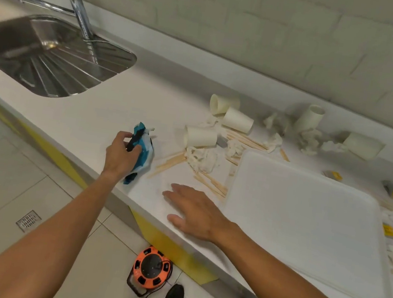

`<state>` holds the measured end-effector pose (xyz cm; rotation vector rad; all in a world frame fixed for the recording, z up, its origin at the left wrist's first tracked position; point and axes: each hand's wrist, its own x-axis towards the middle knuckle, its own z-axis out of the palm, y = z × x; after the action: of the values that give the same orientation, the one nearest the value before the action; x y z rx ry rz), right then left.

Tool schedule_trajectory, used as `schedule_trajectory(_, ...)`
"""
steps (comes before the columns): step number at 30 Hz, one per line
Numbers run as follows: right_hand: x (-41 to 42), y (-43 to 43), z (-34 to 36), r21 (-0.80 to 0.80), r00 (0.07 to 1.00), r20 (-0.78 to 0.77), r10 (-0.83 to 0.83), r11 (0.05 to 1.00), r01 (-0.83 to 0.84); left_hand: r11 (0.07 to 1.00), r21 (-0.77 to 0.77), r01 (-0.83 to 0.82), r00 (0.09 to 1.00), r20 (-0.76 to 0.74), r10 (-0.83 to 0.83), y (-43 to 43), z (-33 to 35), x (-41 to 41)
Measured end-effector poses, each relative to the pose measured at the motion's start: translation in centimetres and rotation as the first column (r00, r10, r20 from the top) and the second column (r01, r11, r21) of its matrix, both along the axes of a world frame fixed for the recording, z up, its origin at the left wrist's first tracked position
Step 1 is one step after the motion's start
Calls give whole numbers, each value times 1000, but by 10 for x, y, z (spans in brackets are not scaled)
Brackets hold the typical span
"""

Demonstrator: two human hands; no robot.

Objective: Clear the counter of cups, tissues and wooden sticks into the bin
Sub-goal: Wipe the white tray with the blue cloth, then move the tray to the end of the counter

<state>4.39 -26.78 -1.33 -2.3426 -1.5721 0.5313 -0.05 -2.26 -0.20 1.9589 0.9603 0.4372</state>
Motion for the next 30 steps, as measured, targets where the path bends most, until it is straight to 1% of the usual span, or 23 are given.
schedule_trajectory(3, 2, 12, -14, -33, 998, 64, 23, 999, -21, 991, 90, 101, 994, -52, -97, 6, -11, -1)
schedule_trajectory(5, 3, 14, -20, -12, 996, 84, 5, 1000, -4, 975, 172, 143, 986, -111, -125, 10, -18, -1)
schedule_trajectory(7, 4, 15, -22, 5, 996, 93, -11, 1000, 11, 963, 227, 143, 982, -156, -109, 11, -22, 1)
schedule_trajectory(9, 3, 17, -23, 8, 995, 96, -18, 1000, 17, 940, 326, 100, 984, -171, -45, 5, -19, 6)
schedule_trajectory(10, 2, 17, -23, 6, 995, 93, -24, 1000, 24, 917, 393, 66, 991, -134, -14, -1, -15, 9)
schedule_trajectory(11, 0, 17, -22, 9, 996, 83, -38, 999, 37, 891, 453, 36, 998, -56, -12, -9, -9, 12)
schedule_trajectory(12, -3, 17, -21, 27, 996, 57, -71, 997, 69, 867, 498, 22, 998, 38, -47, -17, -3, 17)
schedule_trajectory(14, -9, 12, -13, 132, 976, -61, -208, 968, 215, 819, 571, 65, 967, 165, -192, -37, 5, 32)
schedule_trajectory(15, -10, 7, -8, 198, 941, -146, -306, 923, 331, 792, 597, 124, 939, 188, -289, -48, 8, 42)
schedule_trajectory(17, -10, -6, 5, 271, 819, -323, -475, 782, 561, 730, 624, 279, 852, 189, -488, -73, 12, 65)
schedule_trajectory(18, -8, -15, 12, 277, 731, -413, -544, 689, 670, 681, 638, 359, 796, 172, -580, -88, 14, 78)
schedule_trajectory(19, -5, -23, 19, 265, 635, -501, -588, 595, 759, 630, 653, 420, 749, 143, -647, -99, 15, 89)
schedule_trajectory(21, 3, -48, 30, 192, 395, -643, -656, 362, 912, 532, 655, 536, 657, 73, -751, -127, 14, 114)
schedule_trajectory(22, 6, -62, 35, 152, 278, -697, -661, 242, 958, 492, 645, 584, 621, 35, -783, -140, 12, 128)
schedule_trajectory(23, 6, -77, 39, 122, 174, -741, -648, 125, 985, 454, 632, 628, 590, -7, -808, -152, 10, 141)
schedule_trajectory(24, 5, -92, 41, 105, 89, -774, -627, 13, 994, 411, 619, 669, 555, -48, -831, -164, 8, 153)
schedule_trajectory(26, -2, -122, 41, 97, -50, -801, -597, -212, 972, 325, 595, 735, 485, -125, -866, -186, 6, 175)
schedule_trajectory(27, -7, -135, 40, 95, -116, -810, -575, -324, 941, 291, 582, 759, 458, -161, -874, -194, 5, 184)
schedule_trajectory(29, -20, -158, 32, 74, -237, -845, -479, -543, 836, 226, 560, 797, 413, -233, -881, -212, 4, 199)
schedule_trajectory(30, -26, -168, 28, 49, -285, -861, -421, -627, 778, 195, 553, 810, 396, -271, -877, -220, 3, 206)
